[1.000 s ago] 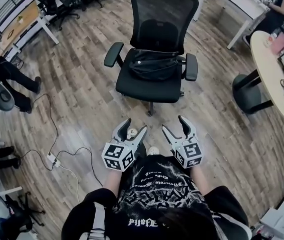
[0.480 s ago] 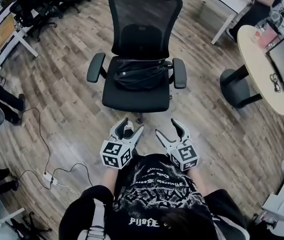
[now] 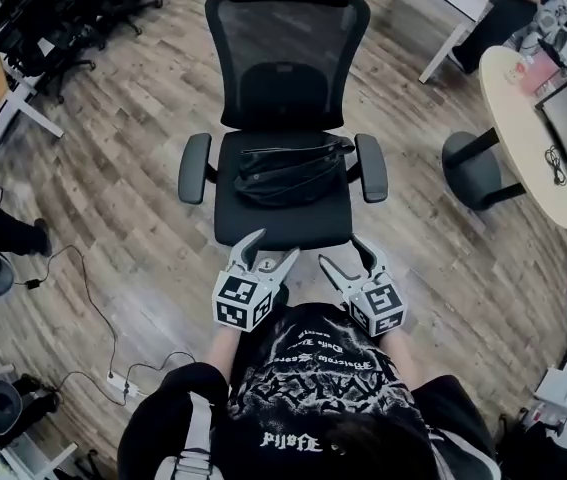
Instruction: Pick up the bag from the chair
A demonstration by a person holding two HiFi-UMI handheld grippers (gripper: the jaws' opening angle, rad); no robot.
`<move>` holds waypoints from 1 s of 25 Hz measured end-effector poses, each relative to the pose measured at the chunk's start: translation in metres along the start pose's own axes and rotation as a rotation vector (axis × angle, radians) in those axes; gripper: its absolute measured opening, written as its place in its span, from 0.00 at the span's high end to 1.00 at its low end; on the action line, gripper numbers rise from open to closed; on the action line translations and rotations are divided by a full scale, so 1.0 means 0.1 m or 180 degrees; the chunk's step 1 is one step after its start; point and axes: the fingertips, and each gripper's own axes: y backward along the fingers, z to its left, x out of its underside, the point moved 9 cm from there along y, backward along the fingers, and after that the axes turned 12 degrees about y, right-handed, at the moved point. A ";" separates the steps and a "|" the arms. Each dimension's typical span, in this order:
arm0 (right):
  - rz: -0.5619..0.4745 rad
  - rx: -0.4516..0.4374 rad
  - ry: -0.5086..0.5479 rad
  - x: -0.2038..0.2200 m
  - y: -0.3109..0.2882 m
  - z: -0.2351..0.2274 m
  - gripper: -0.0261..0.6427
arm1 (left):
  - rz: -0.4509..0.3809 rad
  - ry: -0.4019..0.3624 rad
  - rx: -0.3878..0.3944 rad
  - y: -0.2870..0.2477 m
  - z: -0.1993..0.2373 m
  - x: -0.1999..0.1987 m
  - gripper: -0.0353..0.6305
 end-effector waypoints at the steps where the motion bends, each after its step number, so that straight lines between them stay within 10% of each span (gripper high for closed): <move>1: 0.0014 0.0010 -0.0014 -0.05 -0.11 0.00 0.47 | 0.0036 -0.0017 0.0003 -0.03 0.13 -0.08 0.49; 11: 0.0157 0.0014 -0.0497 -0.27 -0.89 0.03 0.49 | 0.0412 -0.0180 0.0184 -0.39 0.91 -0.52 0.49; 25: 0.0343 0.0083 -0.0183 -0.32 -1.19 -0.33 0.49 | 0.0447 -0.0138 -0.0087 -0.65 1.26 -0.65 0.49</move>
